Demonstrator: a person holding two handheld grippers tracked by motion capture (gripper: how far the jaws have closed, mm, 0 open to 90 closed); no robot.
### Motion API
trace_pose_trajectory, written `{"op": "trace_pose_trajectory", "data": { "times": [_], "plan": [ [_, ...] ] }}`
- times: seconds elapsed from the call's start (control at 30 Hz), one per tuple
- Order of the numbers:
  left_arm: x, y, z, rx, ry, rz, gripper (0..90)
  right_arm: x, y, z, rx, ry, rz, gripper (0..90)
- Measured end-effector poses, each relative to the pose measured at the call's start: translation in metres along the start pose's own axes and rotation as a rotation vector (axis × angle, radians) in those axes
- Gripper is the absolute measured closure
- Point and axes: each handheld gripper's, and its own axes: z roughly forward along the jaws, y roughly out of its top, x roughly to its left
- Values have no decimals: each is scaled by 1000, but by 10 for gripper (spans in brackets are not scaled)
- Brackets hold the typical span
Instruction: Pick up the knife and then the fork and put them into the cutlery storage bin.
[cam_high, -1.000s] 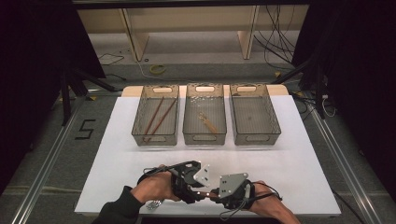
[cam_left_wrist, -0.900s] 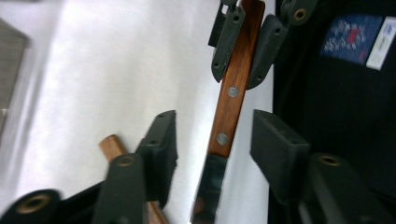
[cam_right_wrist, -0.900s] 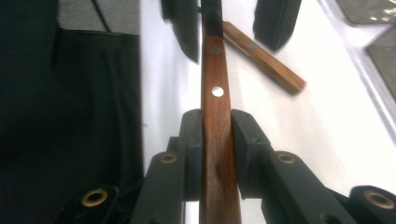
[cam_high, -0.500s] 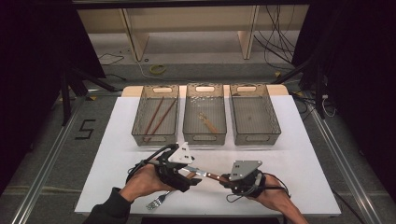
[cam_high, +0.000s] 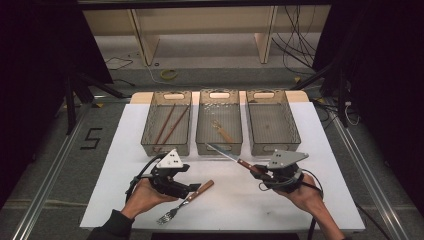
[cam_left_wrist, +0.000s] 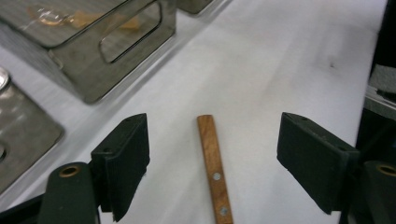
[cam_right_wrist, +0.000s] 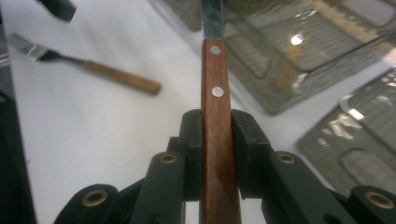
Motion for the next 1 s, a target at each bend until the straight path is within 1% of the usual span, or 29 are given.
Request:
{"op": "trace_pose_trajectory", "data": {
  "times": [0.03, 0.13, 0.27, 0.4, 0.5, 0.63, 0.73, 0.83, 1.0],
  "plan": [
    [2, -3, 1, -4, 6, -9, 246, -4, 1, -2, -5, -6, 11, 759],
    [6, -10, 3, 7, 34, -31, 253, -15, 3, -5, -13, -41, 40, 759],
    [11, -16, 5, 5, 53, -63, 250, -30, 4, -5, -30, -76, 89, 759],
    [15, -20, 6, -3, 69, -91, 242, -42, 4, -7, -44, -113, 129, 759],
    [17, -24, 4, -23, 74, -111, 236, -51, 5, -8, -55, -134, 155, 758],
    [20, -29, 3, -20, 80, -122, 227, -64, 6, -9, -60, -169, 188, 758],
    [22, -32, 1, -36, 88, -145, 221, -73, 6, -10, -63, -199, 209, 759],
    [24, -34, -1, -45, 94, -157, 214, -82, 8, -11, -60, -231, 239, 759],
    [24, -36, -3, -53, 98, -158, 211, -96, 10, -7, -44, -270, 273, 759]
  ]
}}
